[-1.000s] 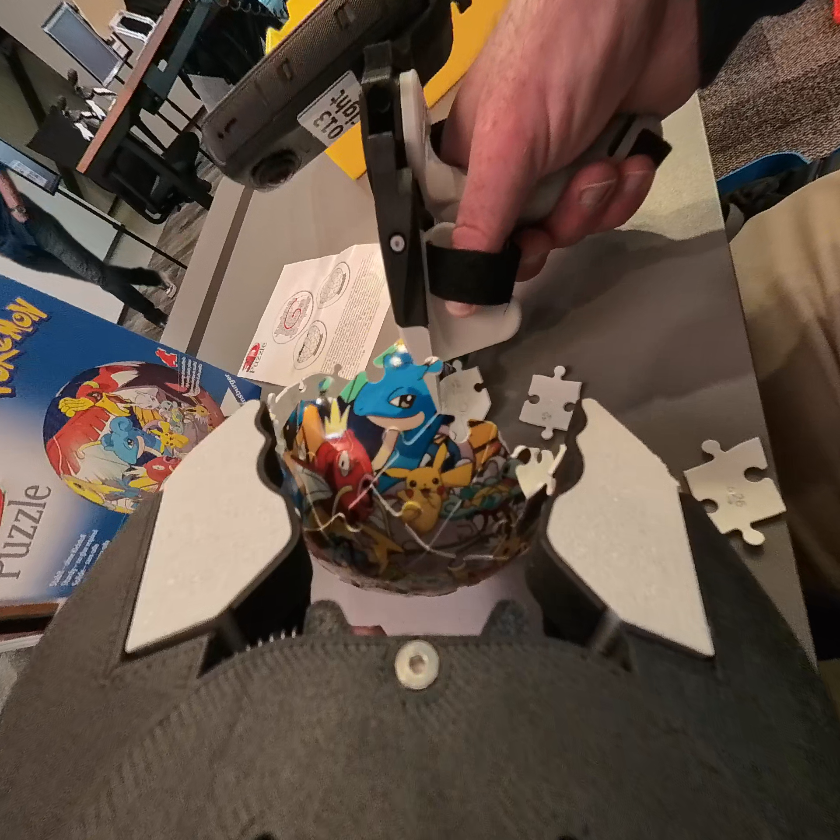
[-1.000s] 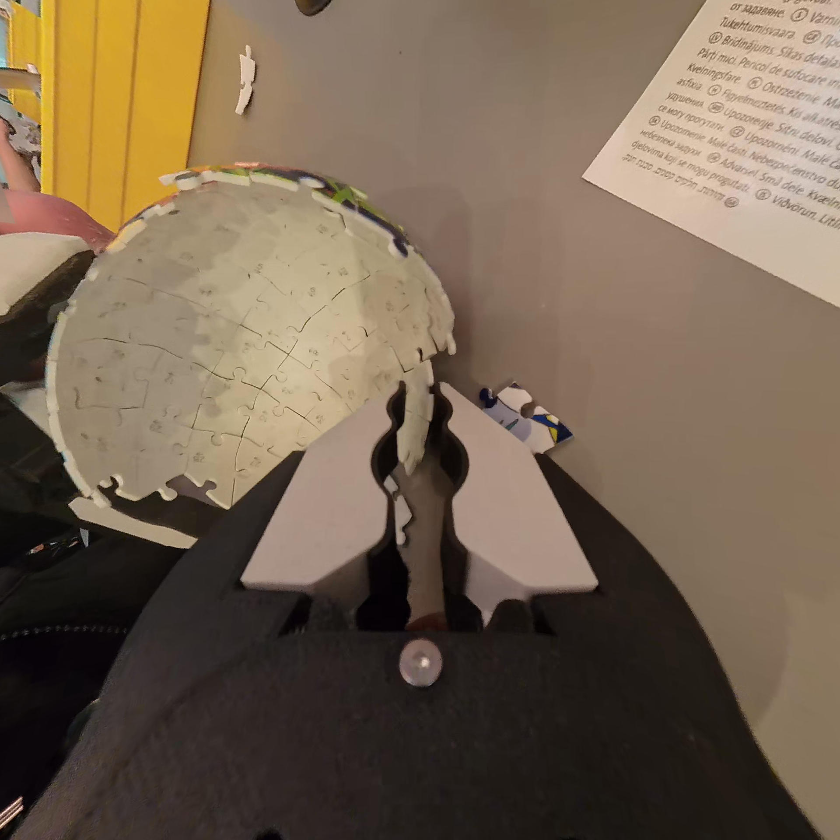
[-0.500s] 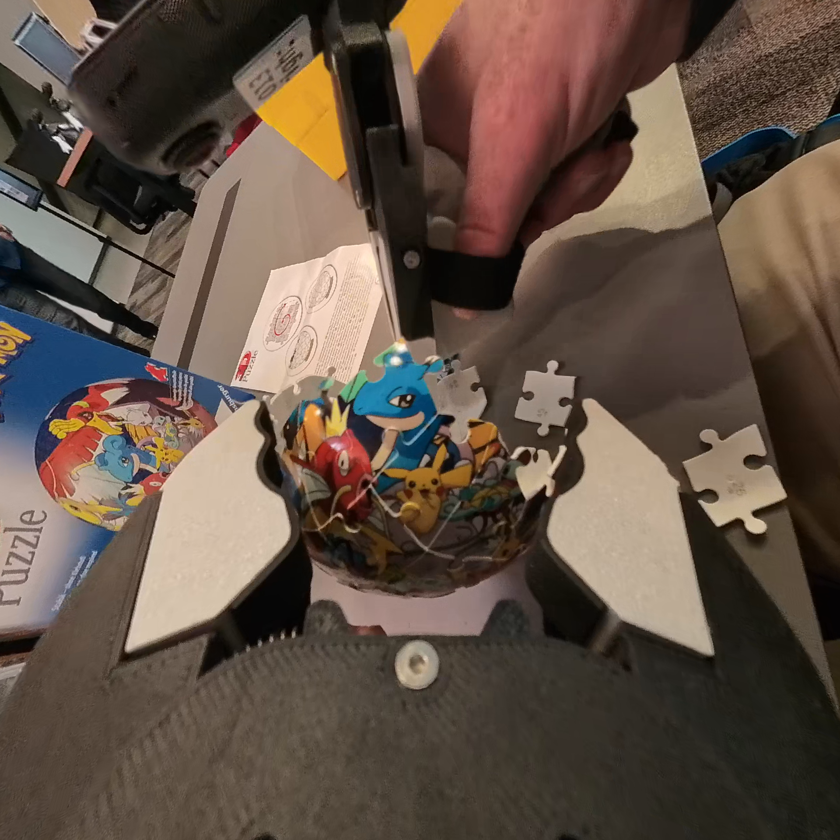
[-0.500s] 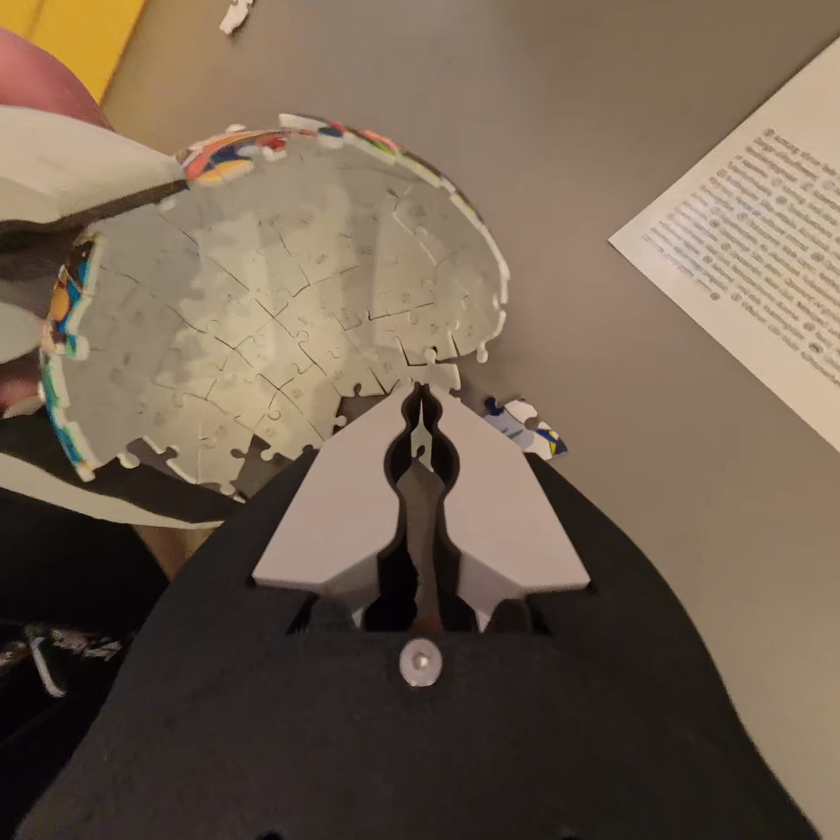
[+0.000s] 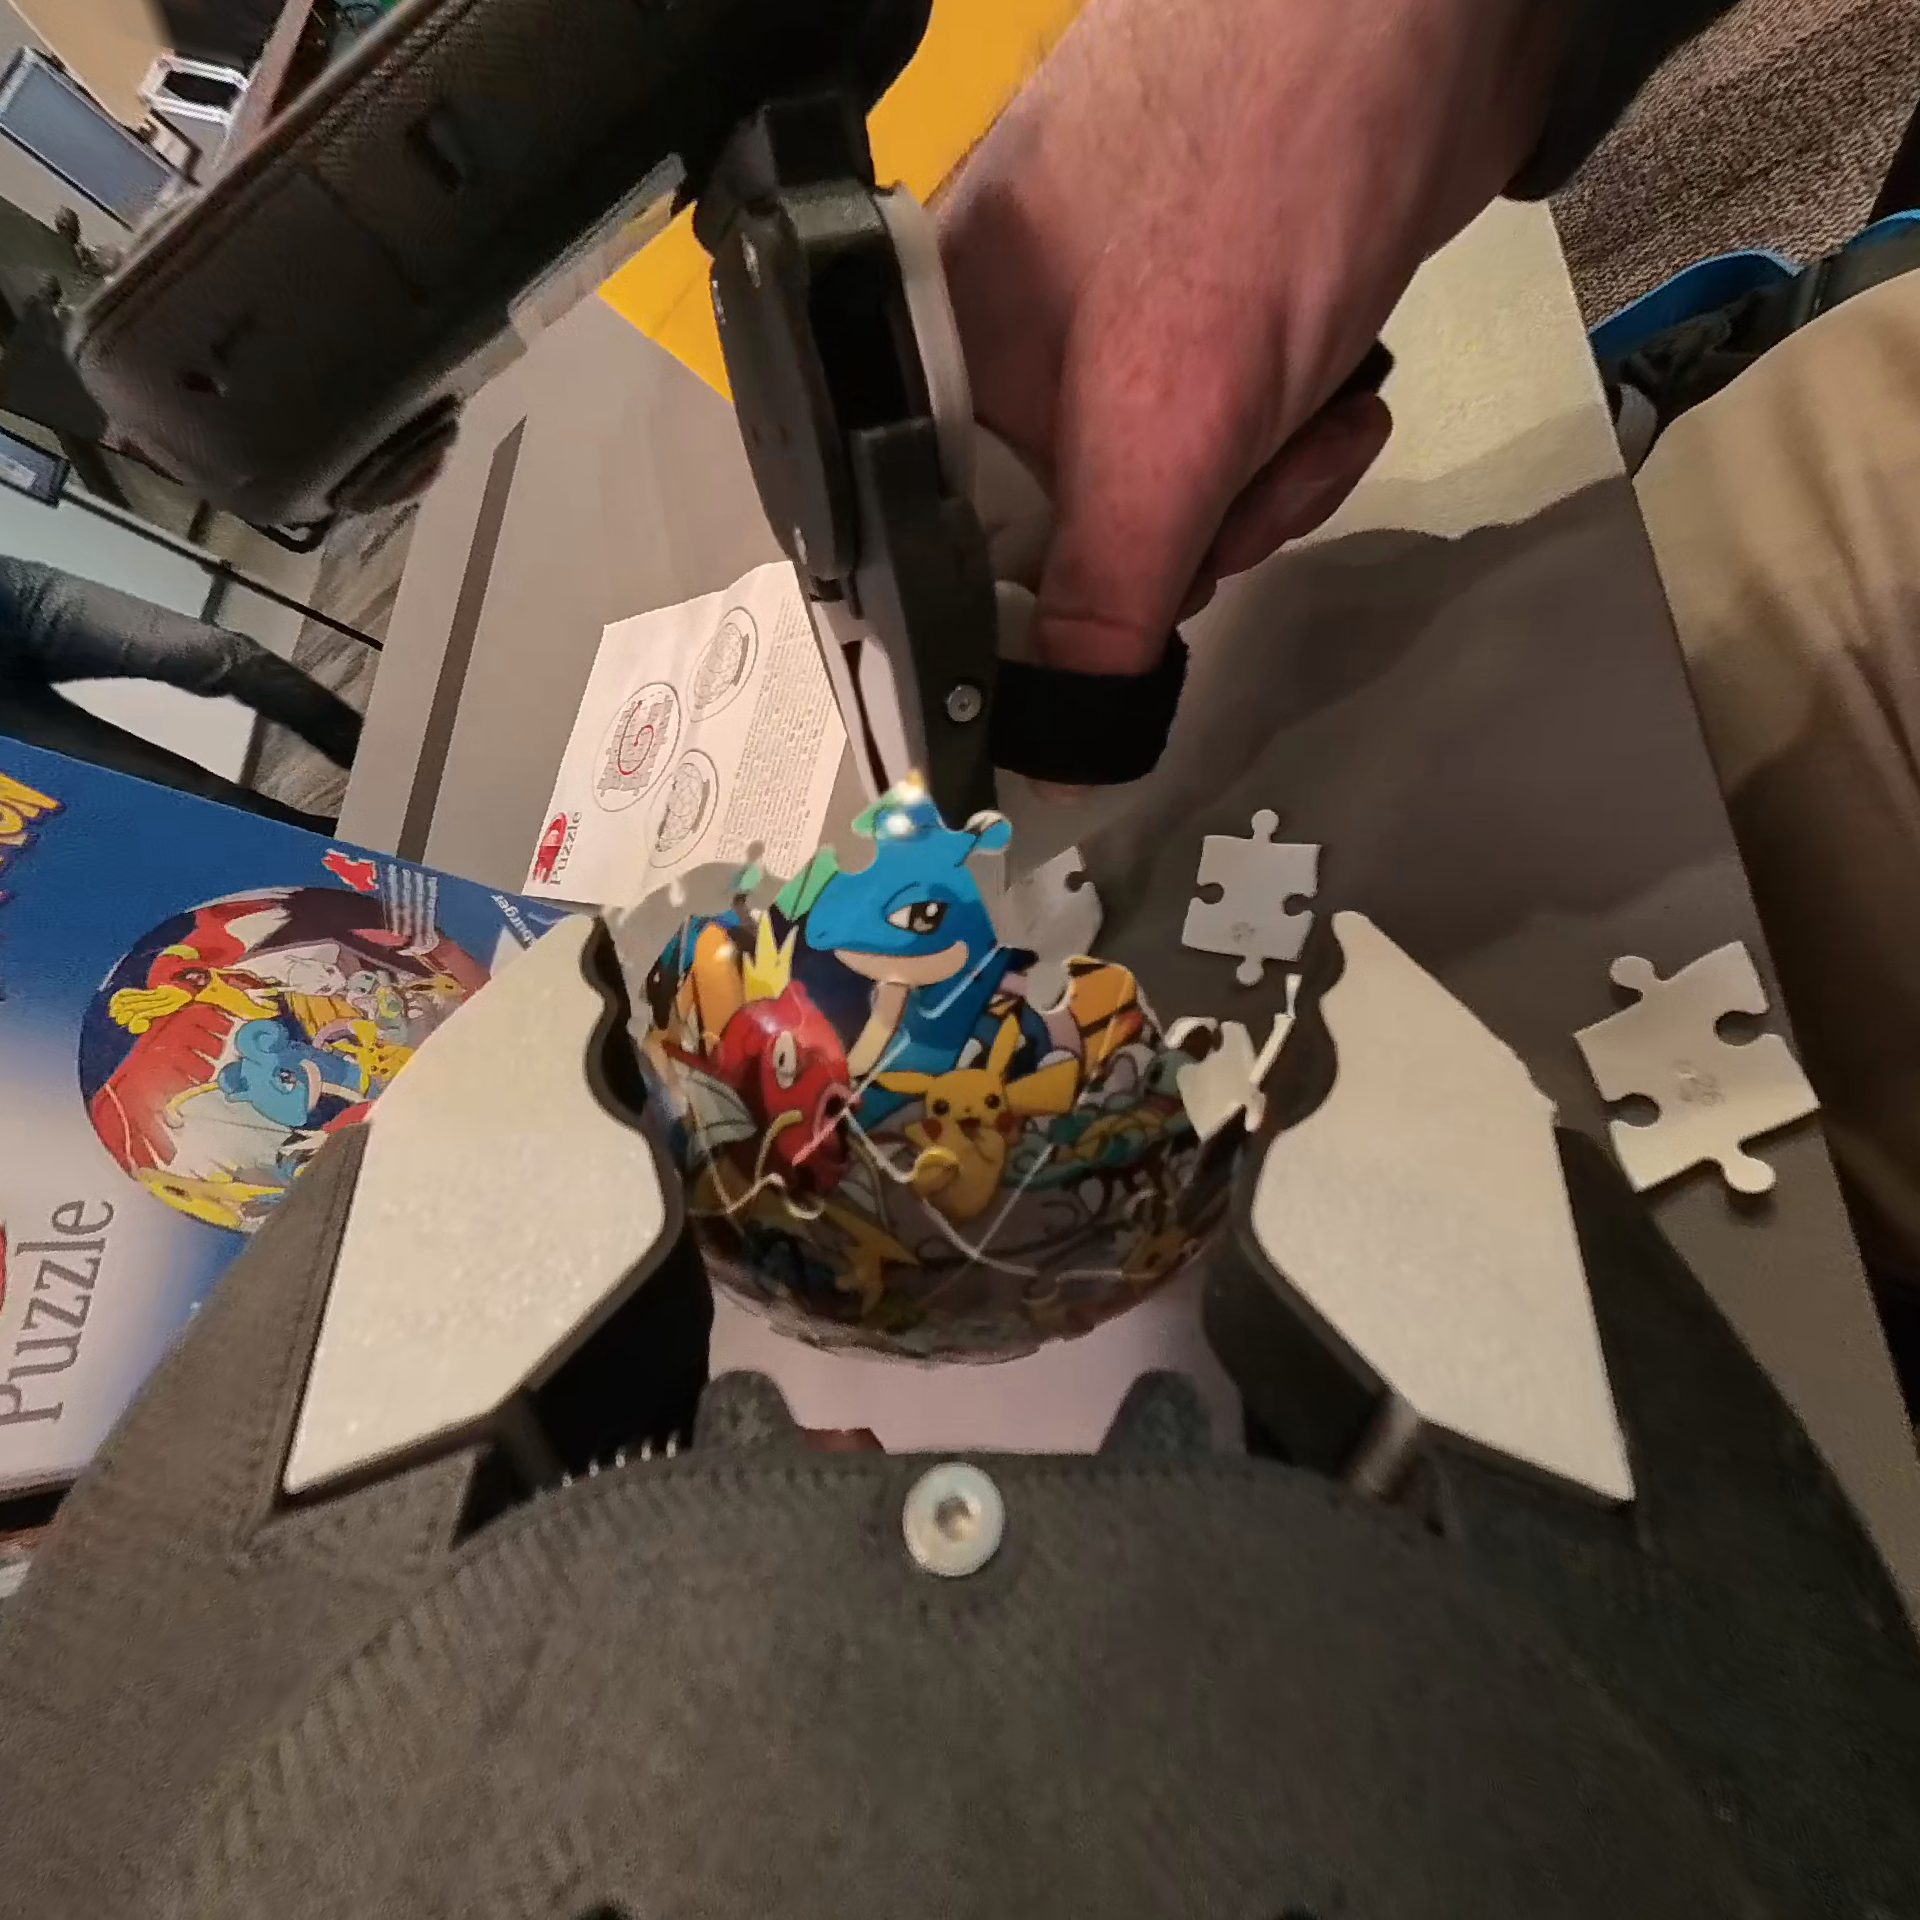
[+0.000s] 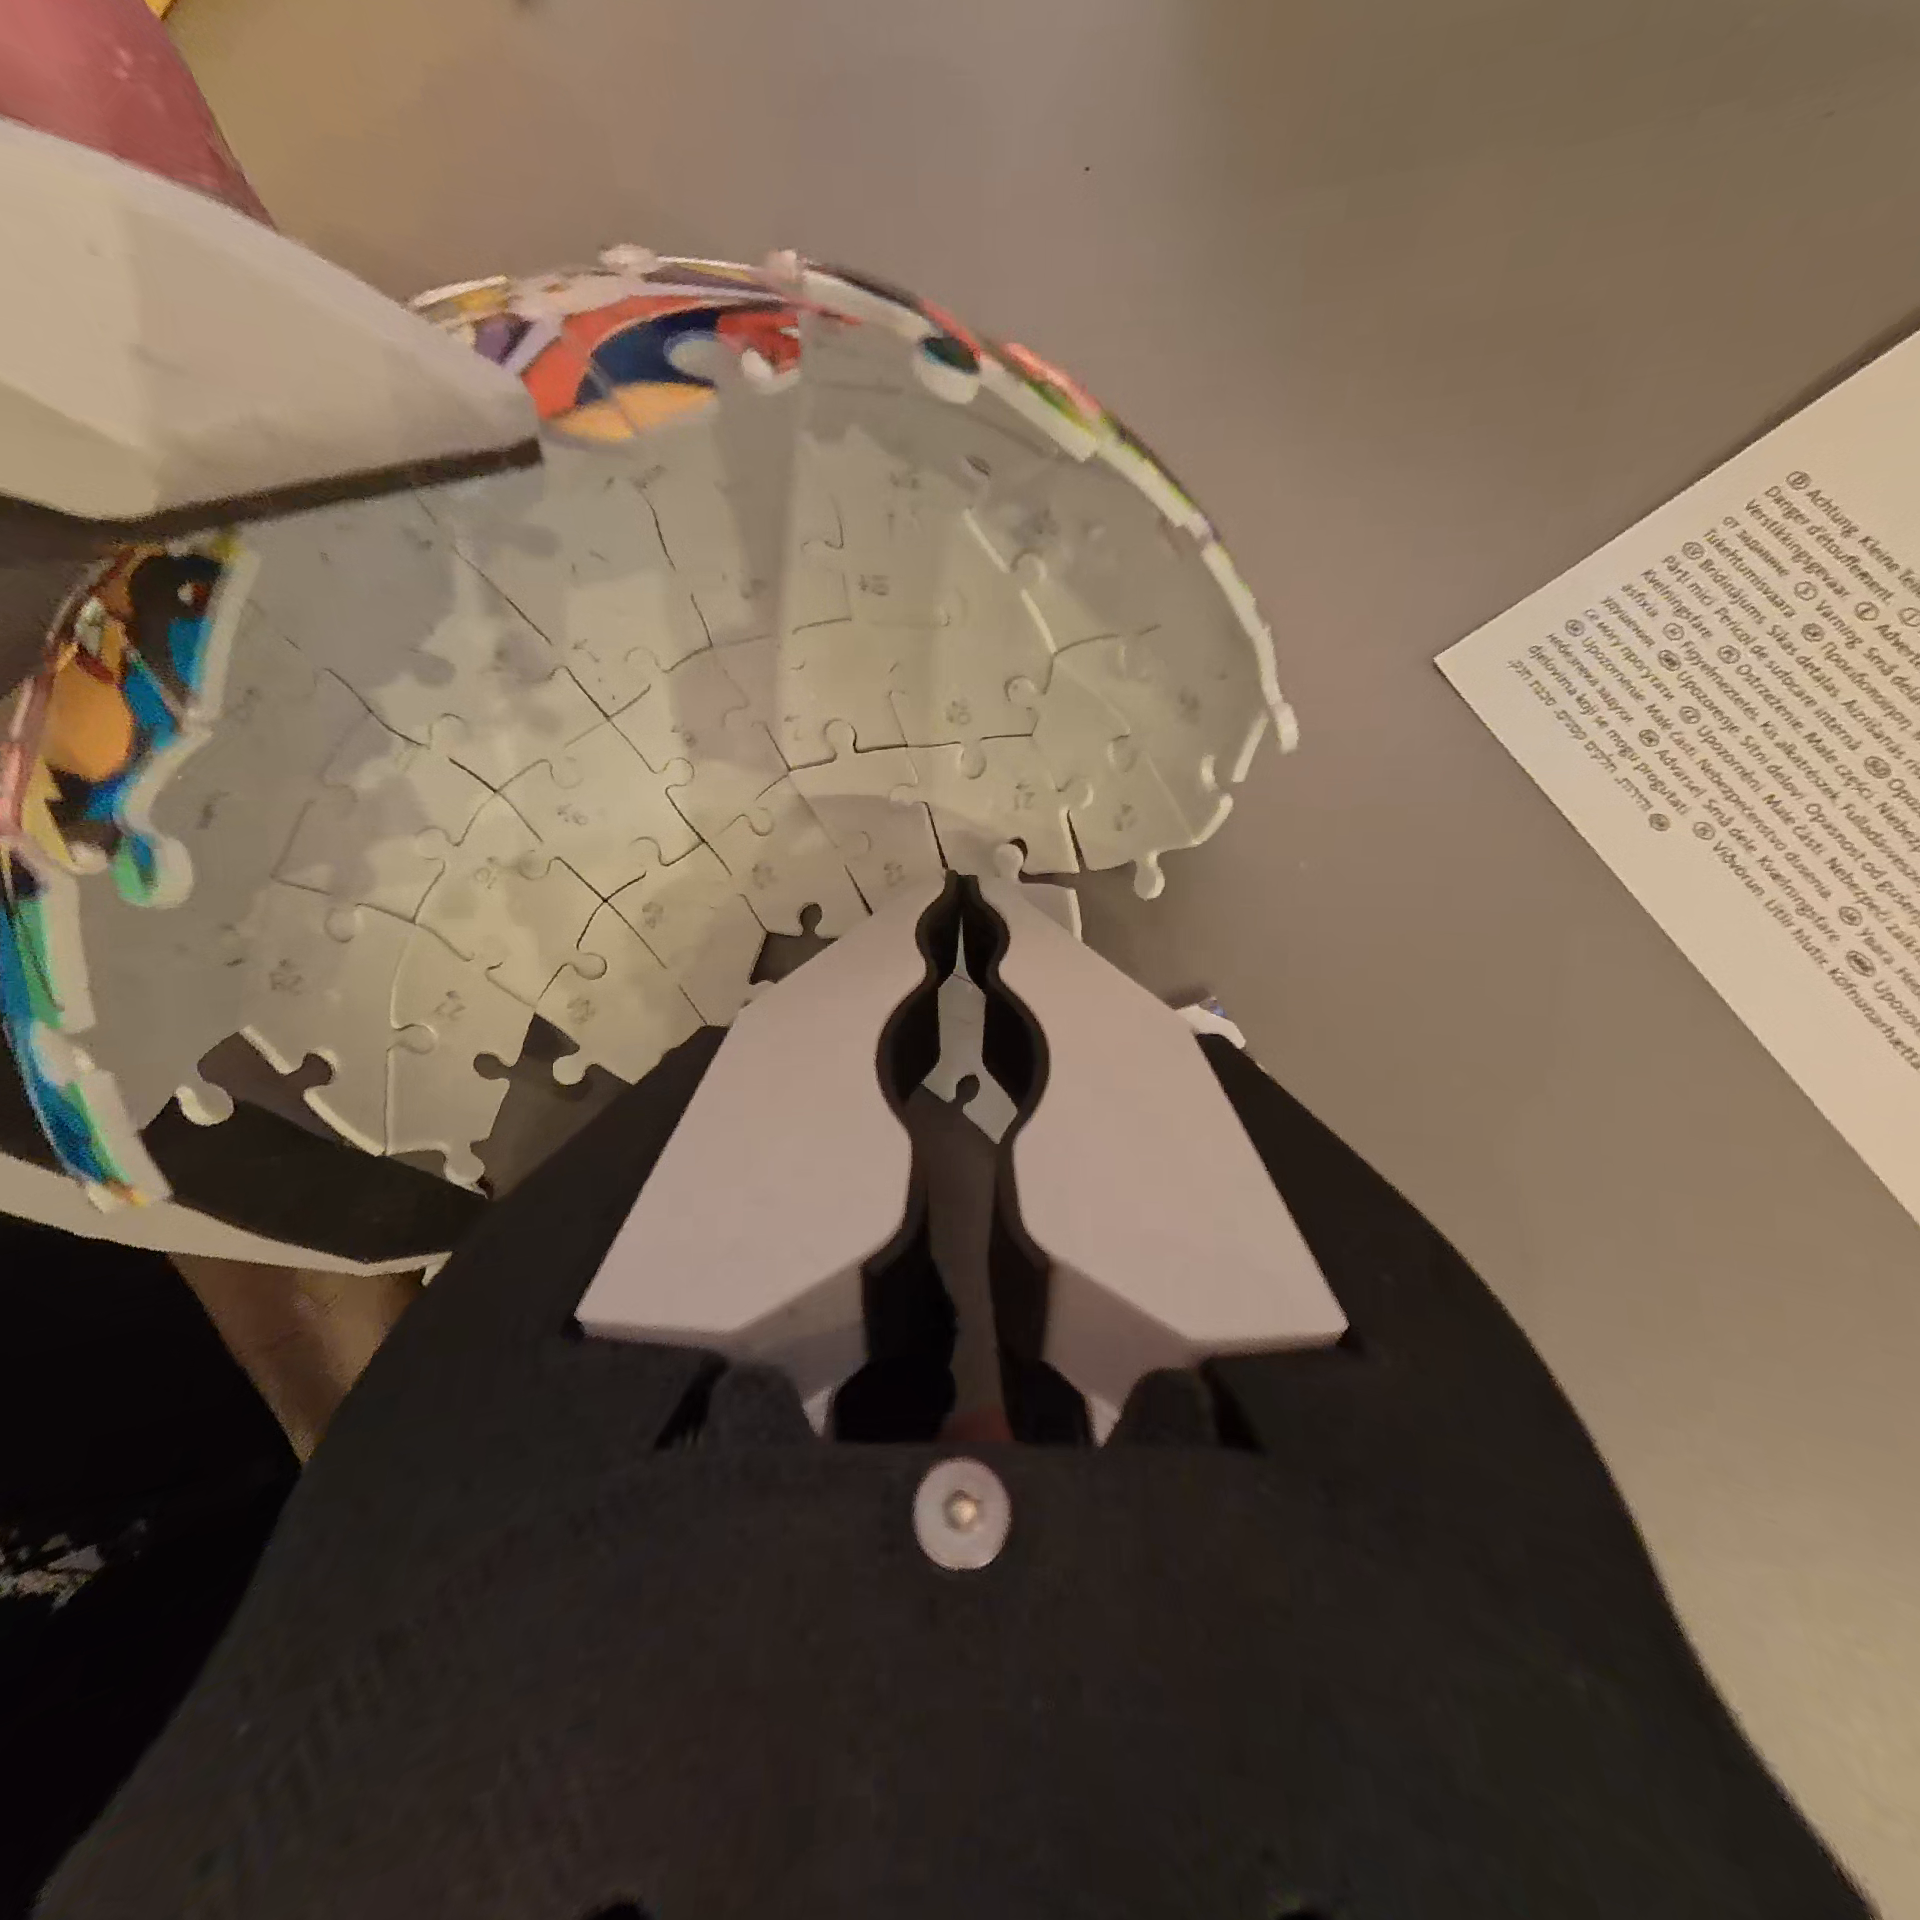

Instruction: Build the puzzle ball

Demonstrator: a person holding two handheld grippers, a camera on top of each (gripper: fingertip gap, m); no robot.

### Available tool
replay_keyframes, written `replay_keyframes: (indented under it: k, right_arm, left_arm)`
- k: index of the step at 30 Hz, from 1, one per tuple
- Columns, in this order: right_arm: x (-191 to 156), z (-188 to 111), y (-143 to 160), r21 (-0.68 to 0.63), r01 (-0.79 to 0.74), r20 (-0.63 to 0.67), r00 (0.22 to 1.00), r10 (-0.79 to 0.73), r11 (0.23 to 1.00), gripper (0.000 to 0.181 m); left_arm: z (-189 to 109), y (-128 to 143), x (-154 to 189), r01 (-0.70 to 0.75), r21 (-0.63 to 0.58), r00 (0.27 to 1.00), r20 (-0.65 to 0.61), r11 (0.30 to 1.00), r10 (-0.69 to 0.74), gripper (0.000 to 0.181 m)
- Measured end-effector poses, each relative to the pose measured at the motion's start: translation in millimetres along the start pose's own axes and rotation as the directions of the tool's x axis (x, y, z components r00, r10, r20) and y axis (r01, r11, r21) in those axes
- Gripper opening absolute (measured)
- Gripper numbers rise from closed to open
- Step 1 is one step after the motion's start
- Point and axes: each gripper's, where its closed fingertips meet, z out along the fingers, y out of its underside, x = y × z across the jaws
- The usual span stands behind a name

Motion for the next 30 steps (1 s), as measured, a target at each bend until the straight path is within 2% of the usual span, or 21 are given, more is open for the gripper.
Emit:
replay_keyframes:
  k: [4,9,14,17,21,27,30]
  right_arm:
    - [1,0,0,0.004,-0.008,0.006,1.000,0.008,1.000,0.000]
    - [2,0,1,0.002,-0.013,0.009,1.000,0.013,1.000,0.000]
    - [2,0,0,0.009,-0.013,0.019,1.000,0.013,1.000,0.000]
    - [2,1,0,0.007,-0.015,0.035,0.999,0.014,1.000,0.000]
    - [4,2,-1,0.004,-0.008,0.048,0.999,0.008,1.000,0.000]
    - [4,2,-1,0.003,0.003,0.056,0.998,-0.003,1.000,0.000]
    - [5,1,-1,0.009,-0.002,0.060,0.998,0.001,1.000,0.000]
  left_arm:
    - [-10,-2,-7,0.049,0.026,0.999,-0.025,0.998,-0.048,0.121]
    - [-33,-5,-33,0.224,0.107,0.972,-0.090,0.969,-0.215,0.122]
    - [-32,22,-58,0.473,0.079,0.864,-0.238,0.877,-0.444,0.127]
    - [-20,29,-47,0.588,0.007,0.746,-0.392,0.809,-0.538,0.130]
    - [-15,24,-34,0.619,-0.025,0.674,-0.496,0.785,-0.548,0.124]
    - [-7,19,-31,0.605,-0.050,0.653,-0.541,0.795,-0.531,0.125]
    - [-5,17,-26,0.597,-0.086,0.619,-0.583,0.797,-0.526,0.125]
